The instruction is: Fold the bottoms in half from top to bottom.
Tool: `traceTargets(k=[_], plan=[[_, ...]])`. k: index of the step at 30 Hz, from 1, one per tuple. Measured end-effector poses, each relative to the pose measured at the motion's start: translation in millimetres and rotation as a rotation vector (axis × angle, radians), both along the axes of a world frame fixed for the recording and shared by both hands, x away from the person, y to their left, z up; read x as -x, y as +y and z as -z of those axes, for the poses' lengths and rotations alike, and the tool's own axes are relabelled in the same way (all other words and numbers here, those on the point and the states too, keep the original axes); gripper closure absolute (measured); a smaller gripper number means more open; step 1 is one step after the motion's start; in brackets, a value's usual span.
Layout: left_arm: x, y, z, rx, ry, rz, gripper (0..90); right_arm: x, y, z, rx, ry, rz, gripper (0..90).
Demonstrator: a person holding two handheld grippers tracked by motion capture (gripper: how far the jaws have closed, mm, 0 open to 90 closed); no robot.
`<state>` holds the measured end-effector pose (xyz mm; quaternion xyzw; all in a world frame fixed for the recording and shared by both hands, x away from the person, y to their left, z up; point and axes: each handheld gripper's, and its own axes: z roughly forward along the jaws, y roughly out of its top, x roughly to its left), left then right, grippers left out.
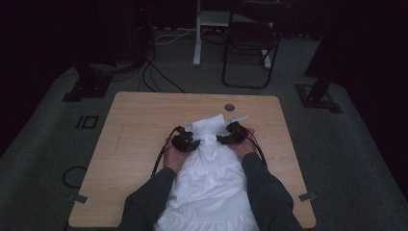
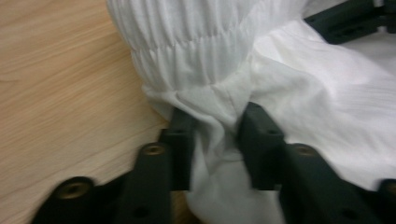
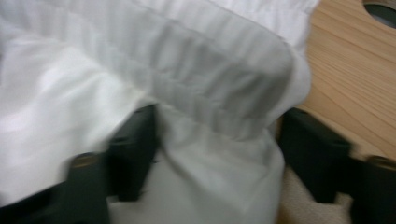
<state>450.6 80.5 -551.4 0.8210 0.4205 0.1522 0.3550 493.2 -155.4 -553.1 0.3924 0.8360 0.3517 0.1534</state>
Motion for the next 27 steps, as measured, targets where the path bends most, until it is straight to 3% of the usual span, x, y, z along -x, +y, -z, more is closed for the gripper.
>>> traceTargets(k=[2, 4, 6, 7, 11, 13, 14, 15, 16, 18, 19, 20, 21, 22, 23, 24, 25, 26, 27], plan=[[-1.4, 0.6, 0.2, 0.023, 0.016, 0.003, 80.8, 1.3, 1.3, -3.1, 0.01, 0.014, -0.003, 65.6], [-2.6, 1.6, 0.0, 0.028, 0.024, 0.007, 83.6, 1.2, -0.1, -4.5, 0.002, 0.035, 0.002, 79.0], [-4.7, 2.8, -1.0, 0.033, 0.039, 0.012, 84.1, 1.4, -0.4, -4.8, 0.001, 0.039, 0.002, 81.0], [-7.9, 3.6, -3.5, 0.015, 0.047, 0.012, 85.2, 2.5, -0.5, -6.7, 0.014, 0.049, 0.001, 82.5], [-14.5, 8.1, -13.1, 0.003, 0.031, 0.013, 85.7, 2.9, -6.4, -13.3, -0.015, 0.049, 0.011, 82.7], [-24.4, 14.9, -34.6, 0.055, -0.002, 0.001, 85.9, 1.6, -15.8, -28.0, -0.061, 0.021, 0.03, 82.7], [-26.8, 14.9, -43.4, 0.058, -0.02, 0.004, 85.9, 0.1, -18.5, -33.7, -0.079, 0.011, 0.034, 82.7], [-26.8, 14.9, -43.4, 0.058, -0.02, 0.004, 85.9, 0.1, -18.5, -33.7, -0.079, 0.011, 0.034, 82.7], [-31.0, 12.0, -61.9, 0.044, -0.065, 0.012, 86.0, -2.3, -21.5, -46.7, -0.108, -0.015, 0.047, 82.7], [-31.0, 12.0, -61.9, 0.044, -0.065, 0.012, 86.0, -3.6, -22.4, -53.8, -0.117, -0.032, 0.054, 82.7], [-39.4, 9.1, -94.3, 0.027, -0.133, 0.019, 86.0, -6.7, -24.1, -71.8, -0.14, -0.07, 0.071, 82.7], [-39.4, 9.1, -94.3, 0.027, -0.133, 0.019, 86.0, -6.7, -24.1, -71.8, -0.14, -0.07, 0.071, 82.7], [-44.5, 8.5, -116.2, 0.033, -0.181, 0.013, 86.1, -8.9, -26.2, -90.3, -0.16, -0.112, 0.081, 82.8], [-44.5, 8.5, -116.2, 0.033, -0.181, 0.013, 86.0, -8.9, -26.2, -90.3, -0.16, -0.112, 0.081, 82.8], [-47.1, 7.3, -139.7, 0.04, -0.245, 0.01, 86.0, -9.4, -28.1, -111.3, -0.181, -0.168, 0.092, 82.8], [-47.1, 7.3, -139.7, 0.04, -0.245, 0.01, 86.0, -9.4, -28.1, -111.3, -0.181, -0.168, 0.092, 82.8], [-47.5, 7.0, -151.1, 0.044, -0.275, 0.011, 86.0, -8.1, -30.2, -132.2, -0.217, -0.229, 0.098, 82.8], [-46.9, 6.5, -158.4, 0.059, -0.298, 0.007, 86.0, -8.1, -30.2, -132.2, -0.217, -0.229, 0.098, 82.8], [-45.2, 6.7, -166.5, 0.073, -0.315, 0.009, 86.0, -5.9, -31.2, -147.0, -0.234, -0.26, 0.092, 82.9]])
